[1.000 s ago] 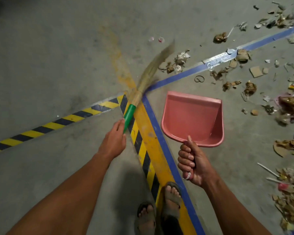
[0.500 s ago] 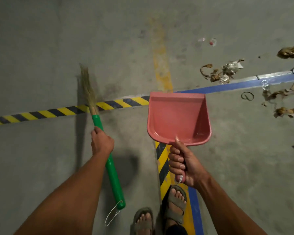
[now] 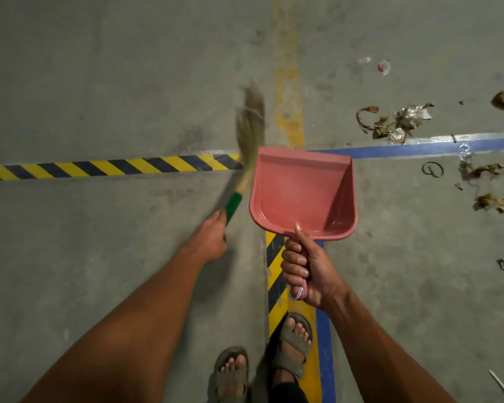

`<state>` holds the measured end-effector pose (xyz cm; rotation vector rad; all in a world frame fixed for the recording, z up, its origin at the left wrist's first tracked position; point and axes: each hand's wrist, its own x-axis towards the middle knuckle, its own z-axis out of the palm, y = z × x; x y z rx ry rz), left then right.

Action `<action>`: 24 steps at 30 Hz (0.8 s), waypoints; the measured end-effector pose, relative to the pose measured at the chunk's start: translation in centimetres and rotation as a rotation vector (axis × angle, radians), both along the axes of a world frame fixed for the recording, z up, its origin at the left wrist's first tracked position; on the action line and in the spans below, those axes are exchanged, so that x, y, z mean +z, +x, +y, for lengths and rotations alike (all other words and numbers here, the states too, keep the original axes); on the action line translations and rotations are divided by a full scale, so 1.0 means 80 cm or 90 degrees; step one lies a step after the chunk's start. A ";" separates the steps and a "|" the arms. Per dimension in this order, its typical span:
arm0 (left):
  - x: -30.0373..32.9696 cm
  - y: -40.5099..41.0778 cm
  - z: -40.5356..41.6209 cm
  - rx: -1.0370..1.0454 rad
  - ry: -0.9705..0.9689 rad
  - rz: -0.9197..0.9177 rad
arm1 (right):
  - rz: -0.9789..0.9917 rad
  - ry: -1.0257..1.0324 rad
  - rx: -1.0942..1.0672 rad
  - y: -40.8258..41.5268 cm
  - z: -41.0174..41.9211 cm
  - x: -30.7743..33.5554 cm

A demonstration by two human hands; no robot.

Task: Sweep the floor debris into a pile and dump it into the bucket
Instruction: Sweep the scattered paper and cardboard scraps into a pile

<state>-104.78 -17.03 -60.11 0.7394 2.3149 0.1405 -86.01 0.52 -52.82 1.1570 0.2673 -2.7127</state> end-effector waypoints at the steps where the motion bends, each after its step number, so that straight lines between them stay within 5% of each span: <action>1: 0.003 0.004 0.008 -0.029 0.026 -0.017 | 0.002 0.000 -0.003 0.005 0.003 0.003; 14: 0.029 -0.045 0.078 -0.131 0.137 0.081 | -0.042 -0.009 -0.109 0.099 0.084 0.015; 20: 0.006 -0.019 0.173 -0.202 0.070 0.022 | -0.047 -0.013 -0.138 0.123 0.115 -0.004; 24: 0.010 0.021 0.219 -0.306 0.133 -0.037 | -0.058 -0.023 -0.159 0.135 0.136 0.003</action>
